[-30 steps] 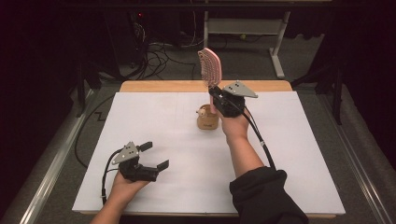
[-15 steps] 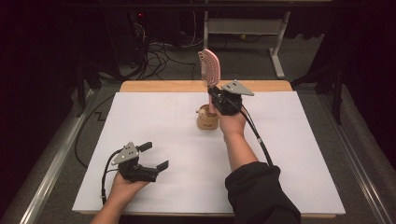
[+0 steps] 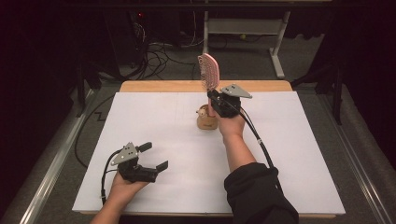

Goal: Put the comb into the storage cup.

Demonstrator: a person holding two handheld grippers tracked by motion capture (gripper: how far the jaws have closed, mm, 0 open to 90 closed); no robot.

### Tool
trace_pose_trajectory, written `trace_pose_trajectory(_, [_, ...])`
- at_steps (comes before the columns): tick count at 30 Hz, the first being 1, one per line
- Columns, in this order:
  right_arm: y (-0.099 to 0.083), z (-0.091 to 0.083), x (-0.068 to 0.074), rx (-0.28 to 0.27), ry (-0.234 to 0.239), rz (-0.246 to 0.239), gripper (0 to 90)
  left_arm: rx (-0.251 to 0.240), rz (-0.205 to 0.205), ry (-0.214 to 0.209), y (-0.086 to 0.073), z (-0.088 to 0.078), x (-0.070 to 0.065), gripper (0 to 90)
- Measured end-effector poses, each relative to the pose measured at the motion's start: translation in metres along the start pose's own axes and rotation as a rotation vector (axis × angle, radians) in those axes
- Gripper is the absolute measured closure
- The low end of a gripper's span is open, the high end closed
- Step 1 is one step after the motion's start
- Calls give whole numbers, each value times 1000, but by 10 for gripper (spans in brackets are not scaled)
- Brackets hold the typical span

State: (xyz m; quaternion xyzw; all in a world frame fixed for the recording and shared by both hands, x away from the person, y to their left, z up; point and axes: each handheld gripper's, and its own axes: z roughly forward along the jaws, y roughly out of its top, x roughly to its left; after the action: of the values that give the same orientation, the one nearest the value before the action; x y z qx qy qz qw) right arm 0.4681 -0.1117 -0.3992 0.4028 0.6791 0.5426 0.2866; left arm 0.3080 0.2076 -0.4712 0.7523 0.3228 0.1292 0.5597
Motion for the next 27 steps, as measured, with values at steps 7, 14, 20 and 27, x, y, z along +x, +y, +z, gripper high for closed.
trace_pose_trajectory(7, [-9,2,-3,-1,7,19,824,-4,-6,-1,0,-1,0,0])
trace_pose_trajectory(14, [-16,4,-4,5,13,36,823,-1,-3,-3,0,-1,1,0])
trace_pose_trajectory(20, [-23,5,-2,12,12,41,823,0,-2,-3,0,-1,1,0])
trace_pose_trajectory(27, [-34,6,-2,30,9,57,823,3,0,-6,-1,0,0,0])
